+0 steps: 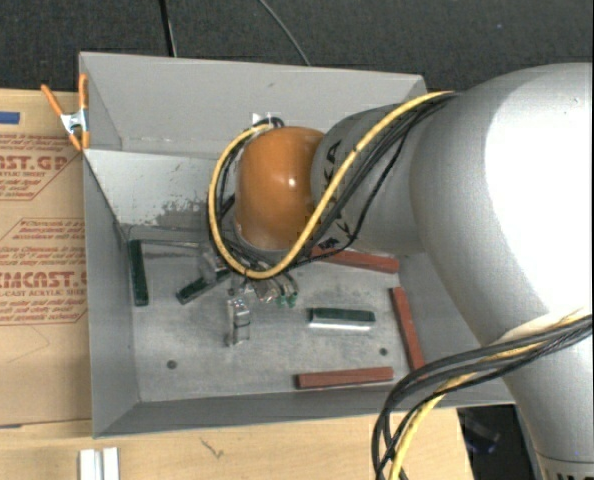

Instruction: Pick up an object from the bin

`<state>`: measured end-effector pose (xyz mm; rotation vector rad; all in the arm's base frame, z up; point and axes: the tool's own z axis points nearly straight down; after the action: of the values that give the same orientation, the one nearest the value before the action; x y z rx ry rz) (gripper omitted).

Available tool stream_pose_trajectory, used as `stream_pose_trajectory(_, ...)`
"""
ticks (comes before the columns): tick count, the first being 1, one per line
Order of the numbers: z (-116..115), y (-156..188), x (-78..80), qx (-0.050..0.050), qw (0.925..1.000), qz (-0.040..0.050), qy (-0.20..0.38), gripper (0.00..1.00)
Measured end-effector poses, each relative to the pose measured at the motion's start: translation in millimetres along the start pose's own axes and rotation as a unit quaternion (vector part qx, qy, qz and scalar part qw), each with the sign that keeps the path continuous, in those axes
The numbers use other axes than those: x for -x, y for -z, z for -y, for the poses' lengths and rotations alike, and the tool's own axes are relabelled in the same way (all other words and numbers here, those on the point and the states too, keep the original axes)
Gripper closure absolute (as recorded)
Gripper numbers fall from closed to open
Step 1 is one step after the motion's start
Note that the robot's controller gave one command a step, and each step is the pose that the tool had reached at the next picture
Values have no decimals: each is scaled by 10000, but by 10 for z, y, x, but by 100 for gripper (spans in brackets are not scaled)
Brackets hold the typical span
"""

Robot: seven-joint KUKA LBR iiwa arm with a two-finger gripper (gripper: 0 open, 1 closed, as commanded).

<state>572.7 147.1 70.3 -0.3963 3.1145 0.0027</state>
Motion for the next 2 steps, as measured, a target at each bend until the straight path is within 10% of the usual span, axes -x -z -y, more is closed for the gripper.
stream_pose_trajectory(1, -142, 1, 261, -1, 10000, 4, -59, 0)
stream_pose_trajectory(2, -335, -1, 274, -1, 9989, 4, 478, 100)
